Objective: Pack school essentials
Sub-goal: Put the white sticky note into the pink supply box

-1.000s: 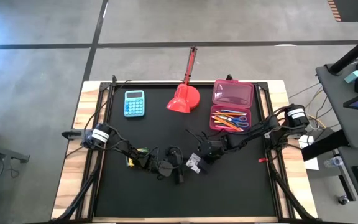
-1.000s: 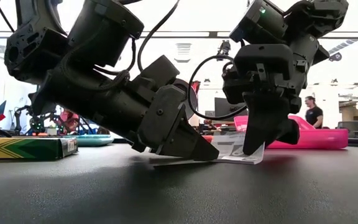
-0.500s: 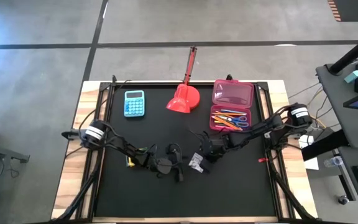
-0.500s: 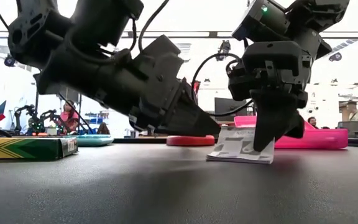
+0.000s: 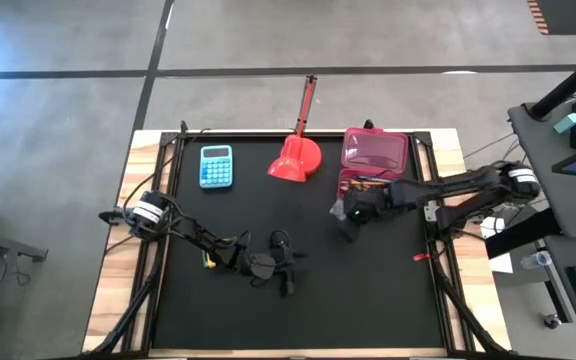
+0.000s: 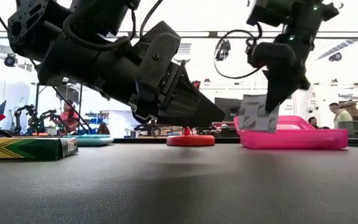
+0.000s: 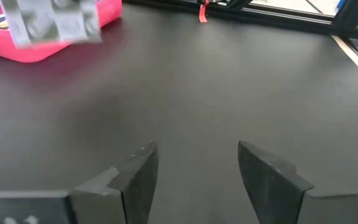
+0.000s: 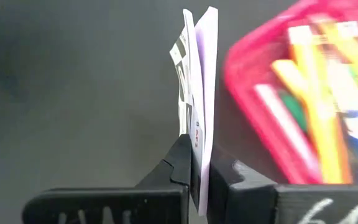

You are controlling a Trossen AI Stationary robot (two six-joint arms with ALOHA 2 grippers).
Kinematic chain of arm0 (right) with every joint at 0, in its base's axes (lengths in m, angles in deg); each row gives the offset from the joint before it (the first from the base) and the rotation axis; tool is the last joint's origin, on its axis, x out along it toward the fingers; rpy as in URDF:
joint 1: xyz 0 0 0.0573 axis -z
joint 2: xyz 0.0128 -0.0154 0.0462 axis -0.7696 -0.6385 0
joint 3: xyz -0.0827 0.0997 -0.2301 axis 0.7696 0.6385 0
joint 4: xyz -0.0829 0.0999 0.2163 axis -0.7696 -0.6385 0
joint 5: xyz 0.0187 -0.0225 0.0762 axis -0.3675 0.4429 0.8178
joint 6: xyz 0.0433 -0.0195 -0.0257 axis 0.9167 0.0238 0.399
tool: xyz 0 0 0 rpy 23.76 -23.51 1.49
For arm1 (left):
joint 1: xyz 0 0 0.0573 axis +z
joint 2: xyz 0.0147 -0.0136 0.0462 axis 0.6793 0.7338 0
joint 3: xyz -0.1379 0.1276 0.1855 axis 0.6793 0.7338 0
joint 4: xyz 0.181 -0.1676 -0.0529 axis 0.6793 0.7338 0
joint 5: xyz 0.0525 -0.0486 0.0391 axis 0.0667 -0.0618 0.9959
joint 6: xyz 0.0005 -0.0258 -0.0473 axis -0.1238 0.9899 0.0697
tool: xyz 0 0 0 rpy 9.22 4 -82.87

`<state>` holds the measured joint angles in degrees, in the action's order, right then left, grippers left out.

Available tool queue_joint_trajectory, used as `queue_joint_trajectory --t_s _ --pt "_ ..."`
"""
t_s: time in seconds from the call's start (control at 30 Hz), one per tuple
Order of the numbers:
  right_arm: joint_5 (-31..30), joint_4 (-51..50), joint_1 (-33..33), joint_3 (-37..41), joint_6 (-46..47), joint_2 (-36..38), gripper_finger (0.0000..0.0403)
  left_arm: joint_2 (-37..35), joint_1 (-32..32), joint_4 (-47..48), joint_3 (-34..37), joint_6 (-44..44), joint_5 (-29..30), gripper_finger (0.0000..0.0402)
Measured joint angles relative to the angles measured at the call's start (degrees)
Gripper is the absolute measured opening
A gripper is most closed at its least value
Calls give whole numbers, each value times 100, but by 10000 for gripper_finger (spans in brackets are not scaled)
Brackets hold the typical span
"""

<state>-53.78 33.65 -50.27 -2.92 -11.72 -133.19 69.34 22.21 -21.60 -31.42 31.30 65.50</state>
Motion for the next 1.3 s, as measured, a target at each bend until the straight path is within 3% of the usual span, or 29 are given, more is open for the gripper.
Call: queue_joint_trajectory --t_s 0.2,0.37,0.83,1.3 --pt "-657 -544 188 2 3 760 9 -2 -1 -1 0 -2 -2 203" --pt "-1198 -840 357 3 47 947 9 -2 0 -8 0 -4 -2 203" --pt "-1658 -1881 1297 13 348 -35 9 -9 0 85 4 -11 -2 203" --pt "-1946 -2865 1362 13 693 -510 9 -13 13 126 4 -155 0 203"
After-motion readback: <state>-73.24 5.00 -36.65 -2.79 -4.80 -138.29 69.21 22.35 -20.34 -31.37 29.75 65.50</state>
